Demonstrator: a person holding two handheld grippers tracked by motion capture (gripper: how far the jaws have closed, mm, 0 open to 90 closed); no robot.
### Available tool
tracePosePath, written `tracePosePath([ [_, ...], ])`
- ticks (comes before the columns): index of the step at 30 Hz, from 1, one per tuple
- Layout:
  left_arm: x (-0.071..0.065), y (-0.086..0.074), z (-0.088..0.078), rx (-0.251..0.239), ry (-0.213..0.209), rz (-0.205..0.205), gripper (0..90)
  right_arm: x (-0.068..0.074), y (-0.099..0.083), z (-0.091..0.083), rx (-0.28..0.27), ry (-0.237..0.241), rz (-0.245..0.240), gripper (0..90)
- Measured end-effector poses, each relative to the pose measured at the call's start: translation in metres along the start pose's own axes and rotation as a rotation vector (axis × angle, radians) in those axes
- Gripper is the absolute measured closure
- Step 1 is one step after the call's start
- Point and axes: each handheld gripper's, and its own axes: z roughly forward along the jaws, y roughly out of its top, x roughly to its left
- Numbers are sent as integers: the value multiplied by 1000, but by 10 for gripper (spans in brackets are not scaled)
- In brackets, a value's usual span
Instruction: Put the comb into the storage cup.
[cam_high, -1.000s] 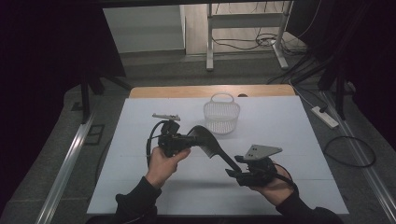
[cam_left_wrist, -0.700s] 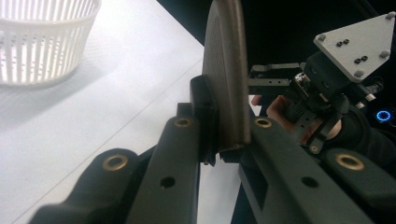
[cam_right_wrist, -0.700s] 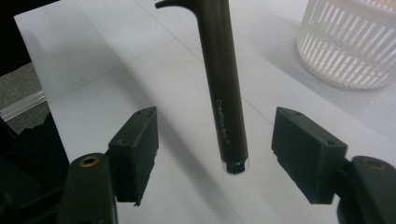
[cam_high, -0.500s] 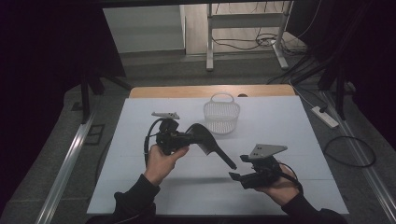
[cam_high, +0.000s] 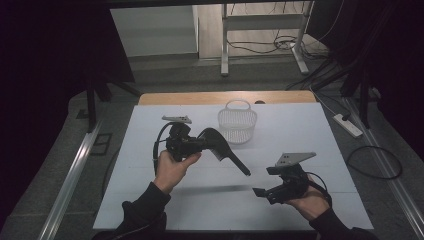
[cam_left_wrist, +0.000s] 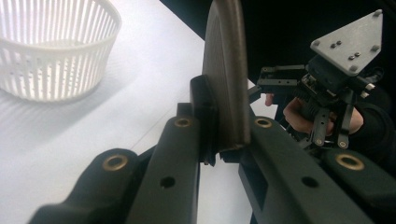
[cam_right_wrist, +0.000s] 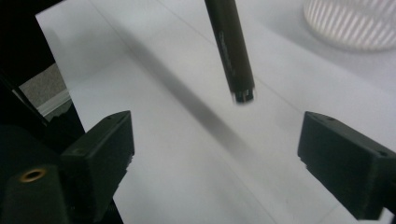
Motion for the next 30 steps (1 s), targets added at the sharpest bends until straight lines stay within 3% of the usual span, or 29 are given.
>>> tracePosePath([
  [4,0,5,-2,1,16,10,873,-2,-4,-2,22,-14,0,58],
  [14,6,16,-8,-9,36,13,873,-6,-13,-11,-2,-51,10,2],
  [23,13,27,-15,-21,69,12,872,-7,-22,-18,-5,-111,1,0],
  [30,19,36,-20,-38,85,9,872,-10,-30,-25,8,-153,22,0],
])
